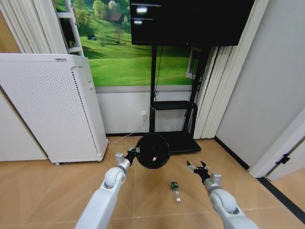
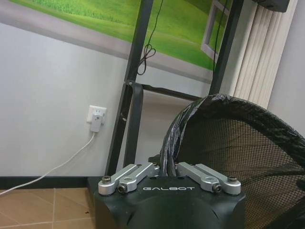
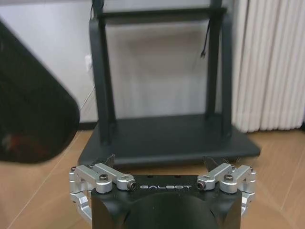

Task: Pick up the trash bin and place the garbage on the floor into it.

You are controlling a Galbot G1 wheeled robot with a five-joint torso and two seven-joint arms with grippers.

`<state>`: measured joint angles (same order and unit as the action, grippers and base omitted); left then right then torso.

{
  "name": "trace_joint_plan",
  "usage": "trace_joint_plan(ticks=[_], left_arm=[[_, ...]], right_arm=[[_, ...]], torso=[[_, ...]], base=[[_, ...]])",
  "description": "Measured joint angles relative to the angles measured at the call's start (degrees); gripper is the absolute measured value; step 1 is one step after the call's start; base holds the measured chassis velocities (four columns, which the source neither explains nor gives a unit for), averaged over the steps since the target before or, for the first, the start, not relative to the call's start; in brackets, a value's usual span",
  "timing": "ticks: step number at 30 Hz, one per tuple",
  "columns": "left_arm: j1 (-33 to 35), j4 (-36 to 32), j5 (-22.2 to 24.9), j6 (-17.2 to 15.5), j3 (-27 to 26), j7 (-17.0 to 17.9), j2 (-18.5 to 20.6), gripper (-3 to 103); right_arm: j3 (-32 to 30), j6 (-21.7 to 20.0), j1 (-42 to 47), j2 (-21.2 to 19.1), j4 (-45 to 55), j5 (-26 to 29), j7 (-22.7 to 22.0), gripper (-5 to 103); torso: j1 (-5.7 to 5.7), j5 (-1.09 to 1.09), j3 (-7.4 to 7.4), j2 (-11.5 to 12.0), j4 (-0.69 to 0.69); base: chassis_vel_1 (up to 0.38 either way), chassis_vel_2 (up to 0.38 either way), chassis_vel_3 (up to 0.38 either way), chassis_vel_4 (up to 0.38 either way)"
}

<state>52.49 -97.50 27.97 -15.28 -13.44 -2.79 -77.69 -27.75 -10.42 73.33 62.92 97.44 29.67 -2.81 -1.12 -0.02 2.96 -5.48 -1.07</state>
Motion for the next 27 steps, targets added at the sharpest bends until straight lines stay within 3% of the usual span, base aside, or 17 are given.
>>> trace_joint_plan(ticks=[5, 11, 27], left_arm=[[0.3, -0.86, -0.01, 0.0, -0.44, 0.09, 0.24, 3], [0.83, -2.44, 0.02, -0.08, -0.66, 0.19, 0.77, 3], [3.23, -6.02, 0.46, -0.09, -3.12, 0.09, 2.48, 3]], right_arm=[[3.31, -3.28, 0.03, 1.95, -3.68, 1.65, 0.99, 100], [6.97, -6.24, -3.18, 7.5, -11.77, 4.71, 0.21, 100], [9.19, -3.93, -12.11, 13.32, -29.9, -0.94, 1.38, 100]], torso=[[0.0, 0.0, 0.0, 0.0, 0.02], [0.0, 0.02, 0.0, 0.0, 0.0], [0.0, 0.01, 0.0, 0.0, 0.0]], base=[[0.058, 0.038, -0.059, -0.027], [0.009, 0.006, -0.005, -0.006], [0.0, 0.0, 0.0, 0.0]])
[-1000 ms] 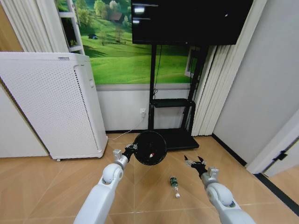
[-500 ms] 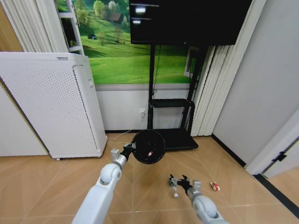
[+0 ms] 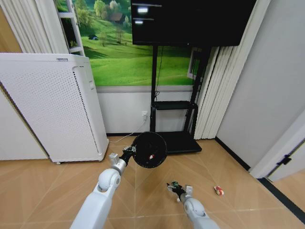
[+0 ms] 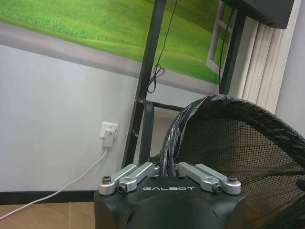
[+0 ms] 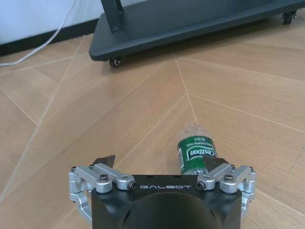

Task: Pick up the trash bin and place the garbage on the floor into it.

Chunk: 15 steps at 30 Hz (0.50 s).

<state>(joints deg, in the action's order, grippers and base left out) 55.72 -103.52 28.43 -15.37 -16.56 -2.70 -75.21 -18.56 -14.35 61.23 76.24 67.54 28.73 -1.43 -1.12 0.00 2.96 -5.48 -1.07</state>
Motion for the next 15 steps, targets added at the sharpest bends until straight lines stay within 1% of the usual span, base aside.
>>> trace_joint_plan(ticks=[1, 5, 9, 11, 15], left_arm=[[0.0, 0.0, 0.0, 0.0, 0.0, 0.0, 0.0, 3], [0.07, -0.81, 0.67, -0.07, -0.41, -0.03, 0.52, 3], [0.08, -1.04, 1.0, -0.11, -0.73, -0.22, 0.88, 3], [0.24, -1.11, 1.23, -0.12, -1.41, -0.74, 1.19, 3], [0.67, -1.33, 1.27, -0.12, -1.87, -1.15, 1.25, 3]], right_arm=[[0.0, 0.0, 0.0, 0.0, 0.0, 0.0, 0.0, 100], [0.04, 1.71, -2.36, 1.32, -6.05, -2.15, 0.55, 100], [-0.01, 2.47, -3.29, 1.9, -8.56, -3.42, 0.8, 100], [-0.25, 3.93, -4.63, 2.54, -11.74, -5.64, 1.08, 100], [-0.22, 4.32, -5.11, 2.56, -12.69, -6.63, 1.37, 100]], torso=[[0.0, 0.0, 0.0, 0.0, 0.0], [0.0, 0.0, 0.0, 0.0, 0.0], [0.0, 0.0, 0.0, 0.0, 0.0], [0.0, 0.0, 0.0, 0.0, 0.0], [0.0, 0.0, 0.0, 0.0, 0.0]], base=[[0.0, 0.0, 0.0, 0.0], [0.0, 0.0, 0.0, 0.0], [0.0, 0.0, 0.0, 0.0], [0.0, 0.0, 0.0, 0.0], [0.0, 0.0, 0.0, 0.0]])
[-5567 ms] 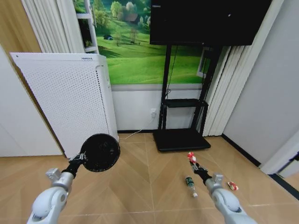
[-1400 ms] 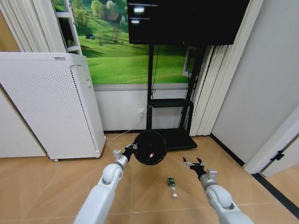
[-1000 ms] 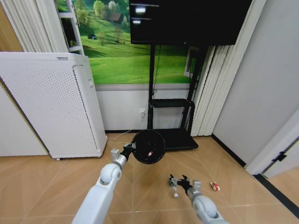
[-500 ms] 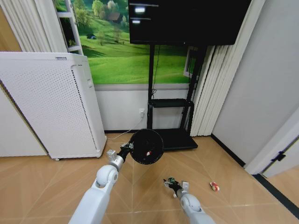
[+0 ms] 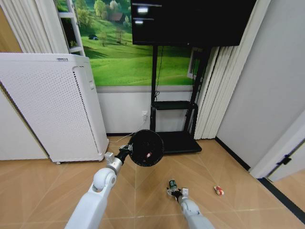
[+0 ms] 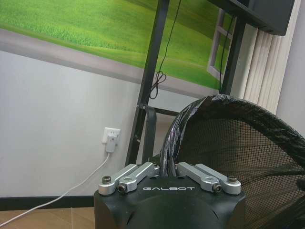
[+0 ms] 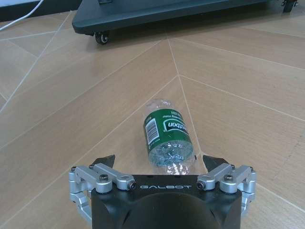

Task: Pick up the trash bin and place the garbage on the floor into it.

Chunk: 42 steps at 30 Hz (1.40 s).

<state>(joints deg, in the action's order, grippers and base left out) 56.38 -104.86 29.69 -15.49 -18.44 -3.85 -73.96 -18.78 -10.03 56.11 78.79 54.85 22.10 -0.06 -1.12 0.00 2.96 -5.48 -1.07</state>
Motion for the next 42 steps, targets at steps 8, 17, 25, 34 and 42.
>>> trace_joint_plan(ticks=[8, 17, 25, 34, 42], left_arm=[[0.36, -0.39, 0.0, 0.0, -0.37, -0.14, 0.04, 3], [1.54, -1.69, -0.1, 0.02, -0.78, -0.04, 0.05, 3], [1.89, -2.8, 0.55, 0.05, -1.66, -0.02, 0.79, 3], [3.92, -3.87, 0.56, 0.2, -3.55, -0.63, 1.13, 3], [4.64, -3.5, 0.17, 0.62, -4.66, -1.57, 0.34, 3]], right_arm=[[0.0, 0.27, -0.24, 0.13, -0.87, -1.02, 0.92, 100], [-0.6, 1.34, 0.4, 0.4, -0.78, -2.16, 1.39, 71], [-1.14, 1.88, 2.06, 0.48, 1.0, -4.72, 1.12, 45], [-1.5, 2.64, 3.96, 1.23, 3.7, -7.28, 0.08, 12], [-3.37, 1.57, 9.1, -1.97, 14.19, -3.78, -1.02, 0]], torso=[[0.0, 0.0, 0.0, 0.0, 0.0], [0.0, 0.0, 0.0, 0.0, 0.0], [0.0, -0.01, 0.0, 0.0, 0.0], [0.0, 0.0, -0.01, 0.0, 0.01], [0.0, 0.0, 0.0, 0.0, -0.01]], base=[[0.0, 0.0, 0.0, 0.0], [0.0, 0.0, 0.0, 0.0], [0.0, 0.0, 0.0, 0.0], [0.0, 0.0, 0.0, 0.0], [0.0, 0.0, 0.0, 0.0]])
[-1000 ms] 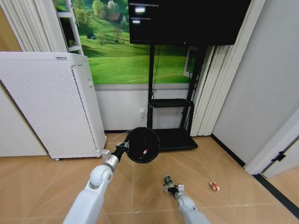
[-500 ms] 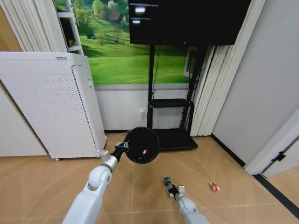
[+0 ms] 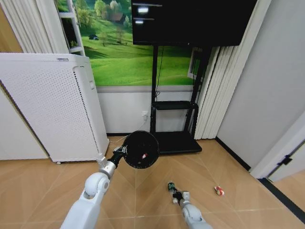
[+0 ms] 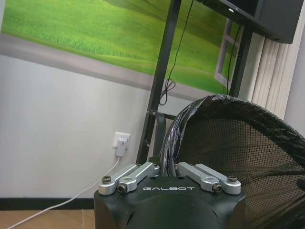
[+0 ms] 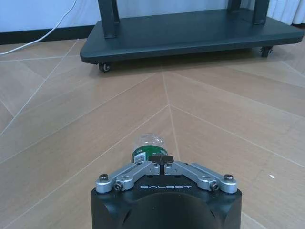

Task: Pick up the trash bin and place the garbage on the floor into it.

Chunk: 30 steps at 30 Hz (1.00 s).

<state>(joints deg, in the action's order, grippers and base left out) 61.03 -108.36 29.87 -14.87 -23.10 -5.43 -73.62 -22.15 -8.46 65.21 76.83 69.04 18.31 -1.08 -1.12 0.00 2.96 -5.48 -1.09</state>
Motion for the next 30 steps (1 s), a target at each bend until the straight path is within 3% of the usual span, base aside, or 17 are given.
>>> trace_joint_plan(ticks=[11, 18, 22, 28, 30], left_arm=[[-1.02, 1.27, -0.41, 0.03, 0.87, -0.1, -0.72, 3], [-1.8, 2.33, -0.47, 0.03, 0.85, -0.26, -0.68, 3], [-2.07, 2.9, -0.55, 0.03, 1.0, -0.32, -1.02, 3], [-2.41, 3.54, -0.63, 0.05, 1.01, -0.38, -1.22, 3], [-2.43, 3.66, -0.68, 0.09, 1.16, -0.42, -1.05, 3]], right_arm=[[0.36, -0.6, -0.87, -0.35, -0.26, 0.01, -0.79, 0], [1.38, -1.13, -2.88, 0.21, -2.34, -2.69, 0.42, 22], [1.79, -2.48, -3.35, 0.41, -2.67, -3.83, 1.66, 44], [2.03, -1.91, -4.88, 0.81, -6.62, -6.3, 2.33, 61], [2.02, -0.92, -6.19, 1.3, -9.69, -8.24, 2.66, 71]], torso=[[0.0, 0.0, 0.0, 0.0, 0.02], [0.0, -0.01, 0.0, 0.0, 0.02], [0.0, -0.01, 0.0, 0.0, 0.01], [0.0, -0.01, 0.0, 0.0, 0.01], [0.0, 0.0, 0.0, 0.0, 0.01]], base=[[0.0, 0.0, 0.0, 0.0], [0.0, 0.0, 0.0, 0.0], [0.0, 0.0, 0.0, 0.0], [0.0, 0.0, 0.0, 0.0], [0.0, 0.0, 0.0, 0.0]])
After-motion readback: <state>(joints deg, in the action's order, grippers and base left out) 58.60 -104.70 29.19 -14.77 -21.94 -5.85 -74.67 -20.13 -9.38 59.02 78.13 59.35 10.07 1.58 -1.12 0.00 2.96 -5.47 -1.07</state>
